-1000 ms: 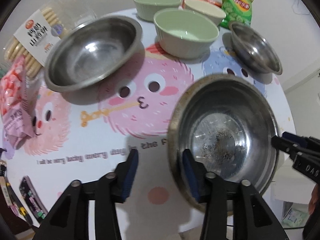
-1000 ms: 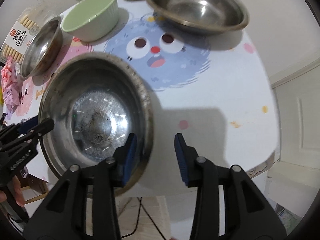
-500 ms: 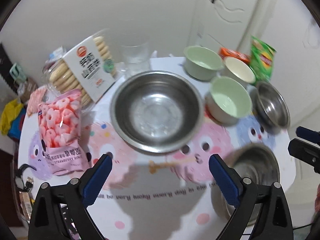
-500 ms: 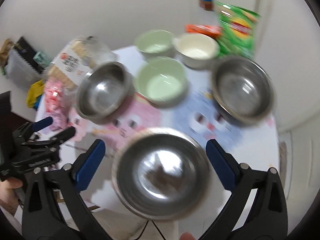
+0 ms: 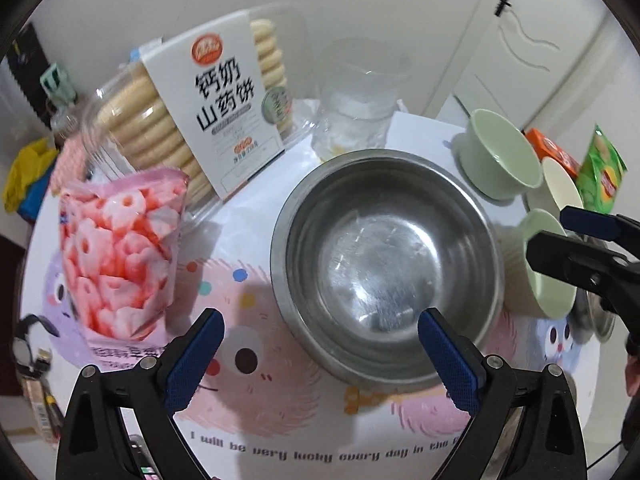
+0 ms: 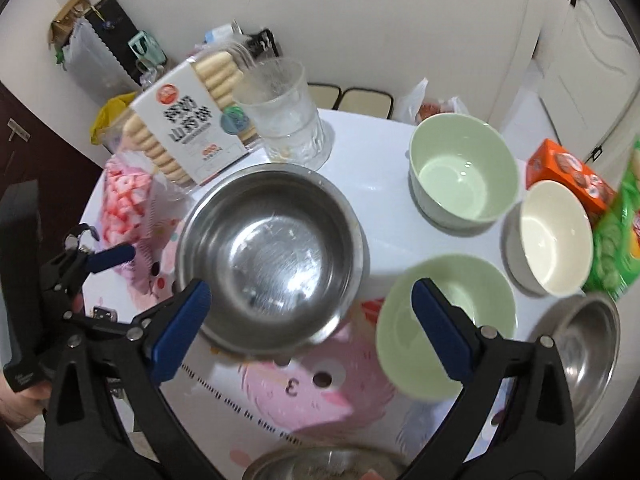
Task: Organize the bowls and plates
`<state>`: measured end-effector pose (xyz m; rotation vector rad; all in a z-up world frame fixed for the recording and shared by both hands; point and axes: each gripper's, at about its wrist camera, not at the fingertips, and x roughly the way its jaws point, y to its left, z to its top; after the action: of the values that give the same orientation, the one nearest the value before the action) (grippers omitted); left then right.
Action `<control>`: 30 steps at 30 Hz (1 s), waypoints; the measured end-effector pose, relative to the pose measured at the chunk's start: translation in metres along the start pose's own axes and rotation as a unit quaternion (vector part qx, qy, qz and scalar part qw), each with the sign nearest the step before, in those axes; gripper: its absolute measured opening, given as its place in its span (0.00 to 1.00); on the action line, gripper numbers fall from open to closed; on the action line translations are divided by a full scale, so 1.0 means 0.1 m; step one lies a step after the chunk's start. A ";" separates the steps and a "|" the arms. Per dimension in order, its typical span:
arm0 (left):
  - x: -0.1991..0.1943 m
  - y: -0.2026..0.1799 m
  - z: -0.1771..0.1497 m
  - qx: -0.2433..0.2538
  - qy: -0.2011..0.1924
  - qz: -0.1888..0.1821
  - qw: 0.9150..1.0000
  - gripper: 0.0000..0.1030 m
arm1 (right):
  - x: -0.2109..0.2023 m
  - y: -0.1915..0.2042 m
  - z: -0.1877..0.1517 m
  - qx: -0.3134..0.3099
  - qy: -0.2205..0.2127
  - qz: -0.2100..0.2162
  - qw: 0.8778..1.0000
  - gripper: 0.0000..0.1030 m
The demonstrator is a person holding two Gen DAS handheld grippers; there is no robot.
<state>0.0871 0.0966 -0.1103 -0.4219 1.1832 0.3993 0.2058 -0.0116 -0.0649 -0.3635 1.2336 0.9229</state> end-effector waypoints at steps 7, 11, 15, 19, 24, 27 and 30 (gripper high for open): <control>0.26 0.04 0.09 -0.027 0.032 -0.018 0.999 0.96 | 0.38 -0.12 0.22 0.030 0.050 0.018 0.998 0.98; 0.38 0.03 0.14 -0.036 0.045 -0.032 0.998 0.96 | 0.51 -0.13 0.24 0.036 0.067 0.026 0.997 0.98; 0.42 0.01 0.18 -0.035 0.045 -0.028 0.998 0.95 | 0.59 -0.17 0.26 0.046 0.074 0.028 0.996 0.97; 0.48 -0.02 0.19 -0.033 0.052 -0.032 0.998 0.75 | 0.64 -0.23 0.26 0.058 0.080 0.031 0.995 0.70; 0.54 -0.03 0.19 -0.035 0.059 -0.025 0.997 0.52 | 0.75 -0.27 0.20 0.064 0.105 0.026 0.992 0.57; 0.56 0.04 0.19 -0.043 0.061 -0.016 0.997 0.35 | 0.75 -0.30 0.18 0.069 0.104 0.020 0.992 0.51; 0.58 0.13 0.19 -0.053 0.064 -0.006 0.997 0.18 | 0.75 -0.33 0.16 0.064 0.106 0.003 0.992 0.38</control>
<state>0.1146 0.1217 -0.1607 -0.5533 1.2875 0.4299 0.2445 0.0096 -0.1359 -0.3628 1.4822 0.8218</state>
